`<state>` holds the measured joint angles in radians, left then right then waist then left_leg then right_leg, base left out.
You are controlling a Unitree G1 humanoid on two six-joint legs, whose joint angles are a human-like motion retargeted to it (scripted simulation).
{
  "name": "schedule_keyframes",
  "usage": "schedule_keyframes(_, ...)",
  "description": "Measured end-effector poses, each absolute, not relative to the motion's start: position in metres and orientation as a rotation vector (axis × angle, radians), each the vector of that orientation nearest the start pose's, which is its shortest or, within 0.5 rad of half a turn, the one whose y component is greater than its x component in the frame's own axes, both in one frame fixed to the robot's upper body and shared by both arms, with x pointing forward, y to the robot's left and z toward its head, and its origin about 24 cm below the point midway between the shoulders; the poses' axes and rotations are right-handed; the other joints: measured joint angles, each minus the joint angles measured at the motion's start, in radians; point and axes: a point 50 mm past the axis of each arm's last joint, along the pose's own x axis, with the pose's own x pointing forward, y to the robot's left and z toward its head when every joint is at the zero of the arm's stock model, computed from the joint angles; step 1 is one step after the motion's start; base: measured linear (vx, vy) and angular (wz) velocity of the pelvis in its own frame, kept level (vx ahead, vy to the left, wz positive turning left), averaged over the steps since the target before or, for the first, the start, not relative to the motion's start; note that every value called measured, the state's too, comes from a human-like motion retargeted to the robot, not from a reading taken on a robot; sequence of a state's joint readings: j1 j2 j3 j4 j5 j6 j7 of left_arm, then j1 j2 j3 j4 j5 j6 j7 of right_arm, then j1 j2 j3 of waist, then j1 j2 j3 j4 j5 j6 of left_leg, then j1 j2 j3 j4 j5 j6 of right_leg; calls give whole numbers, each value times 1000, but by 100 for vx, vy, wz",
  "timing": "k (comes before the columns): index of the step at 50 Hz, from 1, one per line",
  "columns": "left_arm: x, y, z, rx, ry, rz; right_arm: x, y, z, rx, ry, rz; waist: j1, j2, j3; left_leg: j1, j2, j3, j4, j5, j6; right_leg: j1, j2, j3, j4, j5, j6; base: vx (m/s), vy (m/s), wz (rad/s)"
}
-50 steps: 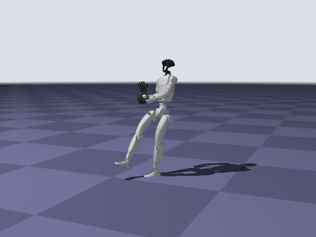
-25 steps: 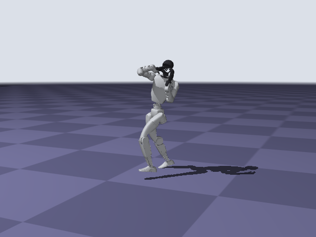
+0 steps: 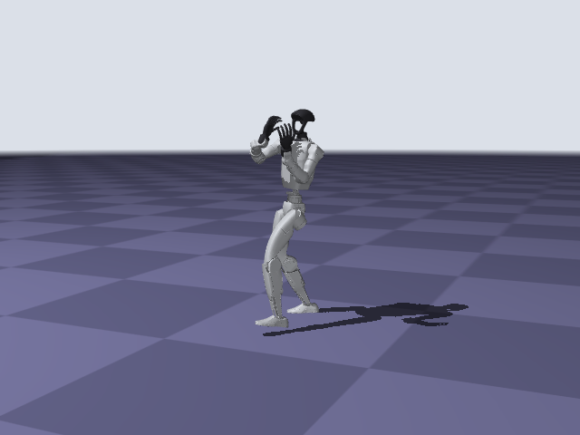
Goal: Kungfu
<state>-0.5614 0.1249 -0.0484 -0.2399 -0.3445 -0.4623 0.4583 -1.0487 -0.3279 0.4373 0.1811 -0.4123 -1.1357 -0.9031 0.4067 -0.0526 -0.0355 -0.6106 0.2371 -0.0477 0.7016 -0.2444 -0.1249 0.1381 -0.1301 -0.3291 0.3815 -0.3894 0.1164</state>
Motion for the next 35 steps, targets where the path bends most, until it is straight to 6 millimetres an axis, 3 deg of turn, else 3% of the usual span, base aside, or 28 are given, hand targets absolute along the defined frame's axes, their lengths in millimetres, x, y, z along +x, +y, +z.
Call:
schedule_keyframes(4,267,187,235,-536,-1049,366,251,-62,288,357,-1686,203,-80,41,-14,93,86,71,-152,76,-30,-56,5,-42,43,22,-20,-69,-6,-89)
schedule_keyframes(8,259,225,207,-372,-1004,449,258,-84,272,289,-1605,153,-165,53,-22,167,132,104,-303,236,-50,-84,59,13,-4,19,-26,-72,-25,-48)
schedule_keyframes(12,241,252,197,-83,-982,380,259,-104,255,189,-1562,140,-217,10,-15,249,146,145,-428,444,7,-122,107,153,-55,25,-88,-61,-35,-102)
schedule_keyframes(14,233,256,198,88,-985,311,261,-115,244,139,-1514,126,-244,-19,-12,279,134,186,-432,430,34,-145,113,197,-70,44,-109,-54,-34,-102)
schedule_keyframes(17,231,252,196,306,-960,198,260,-134,225,18,-1427,139,-278,-60,-22,252,22,65,-276,246,24,-172,100,228,-110,82,-130,-39,-26,-111)
schedule_keyframes(20,239,232,189,456,-913,39,255,-165,201,-166,-1303,139,-285,-96,-38,224,-130,35,-123,123,34,-203,86,295,-152,123,-144,-22,-20,-128)
schedule_keyframes(23,255,194,178,557,-846,-213,251,-216,173,-371,-1062,63,-304,-97,-42,176,-219,101,-59,64,62,-222,94,288,-188,148,-151,-18,-30,-71)
schedule_keyframes(25,264,165,168,611,-803,-400,245,-256,155,-493,-852,3,-309,-83,-36,164,-267,115,-100,59,8,-234,127,293,-206,161,-158,-16,-35,-61)
schedule_keyframes(27,267,131,157,639,-782,-580,235,-298,136,-622,-615,-24,-327,-63,-20,164,-329,30,-182,75,-51,-239,174,288,-218,169,-176,-13,-34,-34)
schedule_keyframes(28,267,114,151,645,-779,-659,228,-319,126,-663,-488,-51,-333,-63,-9,163,-356,-11,-217,91,-18,-242,189,290,-220,171,-186,-11,-30,-42)
schedule_keyframes(30,264,81,142,624,-786,-788,212,-365,99,-673,-211,-162,-329,-83,10,156,-374,-41,-243,151,123,-257,203,307,-206,173,-189,-4,-29,-65)
schedule_keyframes(32,260,56,137,567,-809,-863,193,-396,70,-663,23,-211,-318,-112,19,160,-352,-70,-234,107,114,-300,224,338,-161,180,-146,11,-35,-119)
schedule_keyframes(35,256,34,137,464,-847,-902,171,-419,31,-651,313,-244,-300,-181,47,148,-296,-15,-236,81,106,-392,246,351,-80,230,10,-9,-54,-142)
